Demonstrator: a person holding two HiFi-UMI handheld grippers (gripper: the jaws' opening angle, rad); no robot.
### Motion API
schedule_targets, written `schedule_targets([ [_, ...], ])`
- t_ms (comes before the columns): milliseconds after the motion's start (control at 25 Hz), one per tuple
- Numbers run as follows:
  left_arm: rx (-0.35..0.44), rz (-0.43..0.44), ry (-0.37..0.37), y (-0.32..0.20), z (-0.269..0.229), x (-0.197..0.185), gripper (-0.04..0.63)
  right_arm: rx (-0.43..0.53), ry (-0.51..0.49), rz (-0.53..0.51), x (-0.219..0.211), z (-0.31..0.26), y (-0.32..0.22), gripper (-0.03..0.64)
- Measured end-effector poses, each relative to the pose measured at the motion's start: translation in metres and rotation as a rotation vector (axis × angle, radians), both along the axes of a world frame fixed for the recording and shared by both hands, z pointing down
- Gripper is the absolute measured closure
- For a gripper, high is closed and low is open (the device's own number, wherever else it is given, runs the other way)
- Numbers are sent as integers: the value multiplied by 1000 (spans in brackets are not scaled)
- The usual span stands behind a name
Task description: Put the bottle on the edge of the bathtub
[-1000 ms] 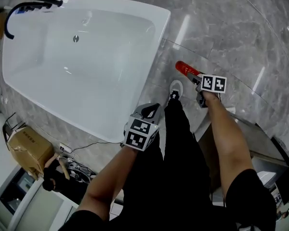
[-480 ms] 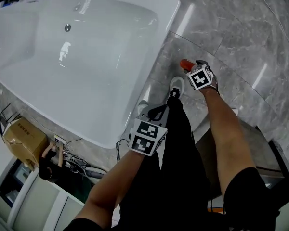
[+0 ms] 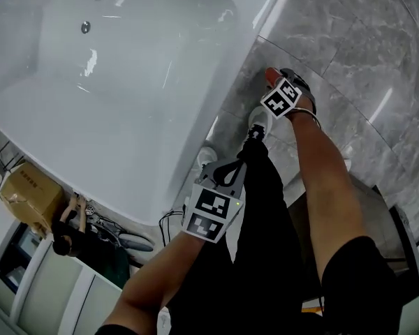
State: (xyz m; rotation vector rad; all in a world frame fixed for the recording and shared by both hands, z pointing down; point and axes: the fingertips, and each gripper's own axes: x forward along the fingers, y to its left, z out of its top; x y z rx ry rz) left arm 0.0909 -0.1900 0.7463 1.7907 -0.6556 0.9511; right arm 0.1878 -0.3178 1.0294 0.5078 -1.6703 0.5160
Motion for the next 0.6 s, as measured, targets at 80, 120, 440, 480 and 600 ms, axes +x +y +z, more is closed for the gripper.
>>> schedule_targets([
  [80, 14, 1, 10, -5, 1, 2, 577, 4, 8, -25, -8, 15, -2, 293],
  [120, 21, 3, 15, -7, 0, 2, 577, 2, 9, -41, -13, 22, -2, 293],
  [440, 70, -50, 57, -30, -2, 3, 577, 20, 26, -168, -43, 67, -6, 295],
  [480, 69, -52, 58, -30, -1, 2, 577, 22, 29, -178, -45, 71, -6, 295],
  [600, 65, -51, 51, -30, 5, 0, 577, 23, 55, -222, -49, 80, -4, 295],
])
